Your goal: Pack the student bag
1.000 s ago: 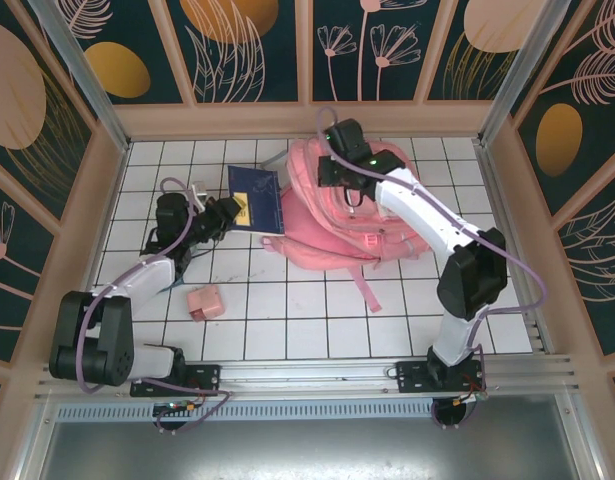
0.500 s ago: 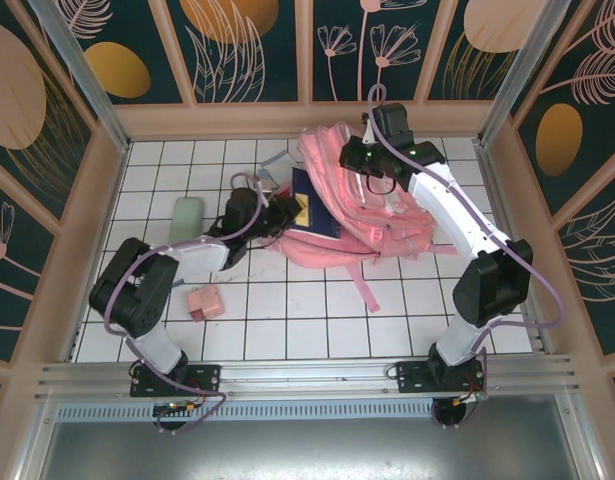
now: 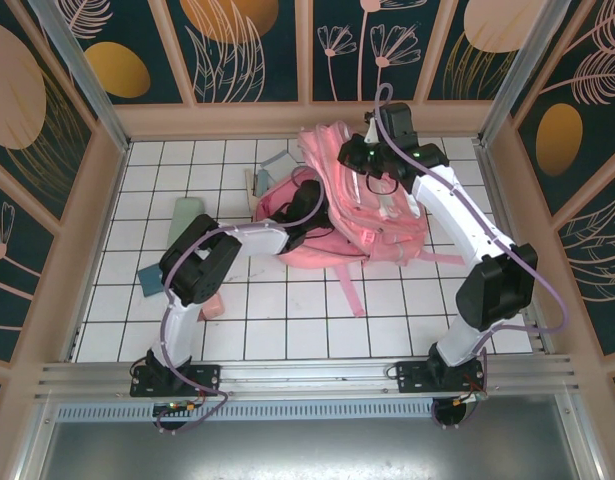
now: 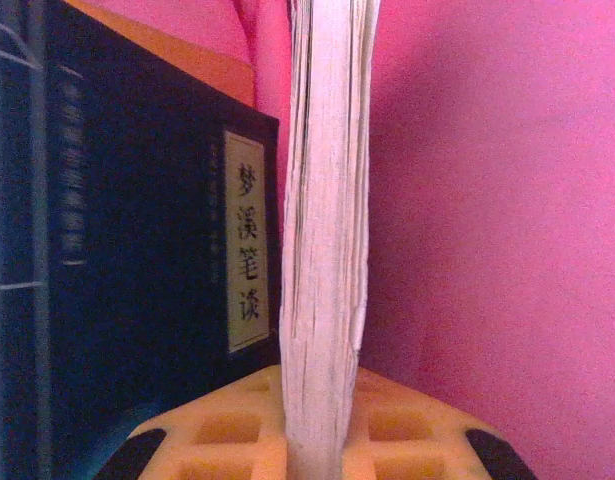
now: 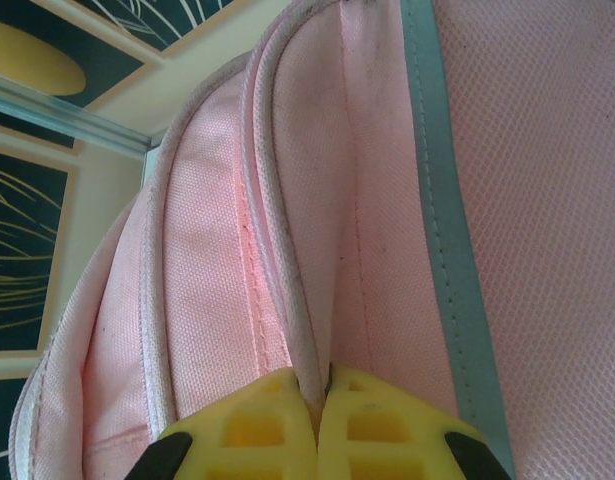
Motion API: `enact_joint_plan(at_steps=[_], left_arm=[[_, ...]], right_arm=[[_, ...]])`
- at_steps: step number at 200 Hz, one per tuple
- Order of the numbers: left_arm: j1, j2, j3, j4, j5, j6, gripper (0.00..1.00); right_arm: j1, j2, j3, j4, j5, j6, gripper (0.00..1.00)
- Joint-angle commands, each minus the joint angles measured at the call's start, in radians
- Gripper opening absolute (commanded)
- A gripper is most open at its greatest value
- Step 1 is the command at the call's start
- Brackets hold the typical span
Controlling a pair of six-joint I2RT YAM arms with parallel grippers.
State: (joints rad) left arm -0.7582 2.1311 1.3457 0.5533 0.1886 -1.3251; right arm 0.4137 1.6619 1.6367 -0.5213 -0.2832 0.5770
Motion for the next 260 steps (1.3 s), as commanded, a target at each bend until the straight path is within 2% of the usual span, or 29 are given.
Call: enact_joint_plan(at_steps=[1,14,37,58,82,93,117,148,190,207,225,243,260], left_arm=[[-0.04,0.032,0.095,-0.108,-0.035,0.045,0.13],[-0.044,0.026,0.101,-0.164,-0.042,0.076,0.32],[-0.044,-0.02,0.089,-0.233,-0.075,0.133,0.52],[-0.044,-0.067,0.082,-0.284,-0.078,0.185,0.65],[-0.043,-0.131,0.061,-0.339,-0.098,0.232,0.73],[-0.042,-0.169,0.044,-0.371,-0.121,0.251,0.81],[-0.039,-0.244,0.008,-0.442,-0.171,0.287,0.86],[-0.015,-0.367,-0.082,-0.517,-0.231,0.32,0.88],[0.071,-0.552,-0.237,-0.54,-0.244,0.344,0.87],[0.107,-0.598,-0.262,-0.574,-0.257,0.392,0.87],[0.139,-0.621,-0.258,-0.644,-0.304,0.458,0.92],[0.183,-0.616,-0.257,-0.675,-0.3,0.512,0.89],[0.233,-0.584,-0.239,-0.711,-0.289,0.558,0.82]], right_arm=[[-0.013,-0.096,0.013,0.152,-0.054,0.015,0.0],[-0.024,-0.103,0.0,0.15,-0.054,0.012,0.0],[-0.04,-0.12,-0.038,0.155,-0.054,0.009,0.0],[-0.053,-0.135,-0.078,0.166,-0.058,0.007,0.0],[-0.068,-0.152,-0.118,0.179,-0.058,0.004,0.0],[-0.074,-0.16,-0.14,0.186,-0.059,0.005,0.0],[-0.083,-0.181,-0.191,0.204,-0.064,0.005,0.0],[-0.088,-0.198,-0.253,0.198,-0.058,-0.024,0.0],[-0.089,-0.214,-0.367,0.187,-0.057,-0.076,0.0],[-0.089,-0.216,-0.412,0.188,-0.065,-0.1,0.0],[-0.086,-0.214,-0.455,0.202,-0.081,-0.107,0.0],[-0.082,-0.219,-0.481,0.23,-0.086,-0.098,0.0],[-0.079,-0.224,-0.484,0.25,-0.089,-0.089,0.0]])
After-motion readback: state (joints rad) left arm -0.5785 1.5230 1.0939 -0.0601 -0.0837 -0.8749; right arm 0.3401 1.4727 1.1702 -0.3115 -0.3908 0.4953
